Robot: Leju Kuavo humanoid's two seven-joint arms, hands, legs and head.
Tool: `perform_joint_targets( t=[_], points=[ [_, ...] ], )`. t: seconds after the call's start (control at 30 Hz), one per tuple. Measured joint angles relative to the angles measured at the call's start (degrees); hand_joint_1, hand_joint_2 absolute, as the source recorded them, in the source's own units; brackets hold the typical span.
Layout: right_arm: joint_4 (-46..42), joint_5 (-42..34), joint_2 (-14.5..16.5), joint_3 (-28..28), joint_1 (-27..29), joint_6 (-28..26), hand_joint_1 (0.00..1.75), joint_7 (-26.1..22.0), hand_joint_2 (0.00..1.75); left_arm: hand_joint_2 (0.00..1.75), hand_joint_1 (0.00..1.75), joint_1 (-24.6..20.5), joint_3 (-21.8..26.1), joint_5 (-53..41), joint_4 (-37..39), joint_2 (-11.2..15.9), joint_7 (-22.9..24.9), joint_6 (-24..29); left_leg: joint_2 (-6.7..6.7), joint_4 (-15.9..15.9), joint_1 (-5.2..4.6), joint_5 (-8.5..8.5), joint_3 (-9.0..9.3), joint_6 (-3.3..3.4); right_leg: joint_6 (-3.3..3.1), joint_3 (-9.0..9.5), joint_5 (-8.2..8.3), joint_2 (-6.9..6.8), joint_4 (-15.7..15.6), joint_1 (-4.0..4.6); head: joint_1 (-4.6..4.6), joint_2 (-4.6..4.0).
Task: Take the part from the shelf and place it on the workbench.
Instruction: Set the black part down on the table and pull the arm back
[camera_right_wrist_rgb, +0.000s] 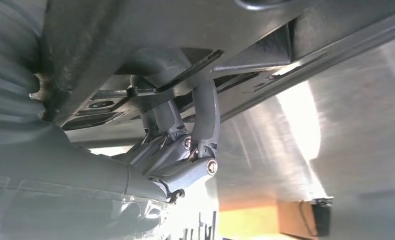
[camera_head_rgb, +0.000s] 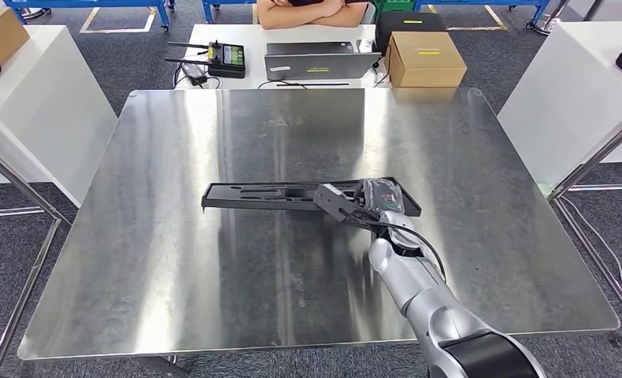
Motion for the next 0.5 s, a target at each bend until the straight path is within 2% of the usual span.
perform_joint_targets(
  t=[0.5],
  points=[
    [0.0,0.01,-0.48,-0.59,0.18,-0.07,1.75,0.04,1.75,1.75,0.0,-0.04,-0.16,0.0,0.0,0.01,0.05,-0.09,-0.01,0.0,-0.01,0.01,0.11,0.03,0.0,-0.02,-0.01,-0.01,-0.01,-0.01,0.0,0.0]
  ],
)
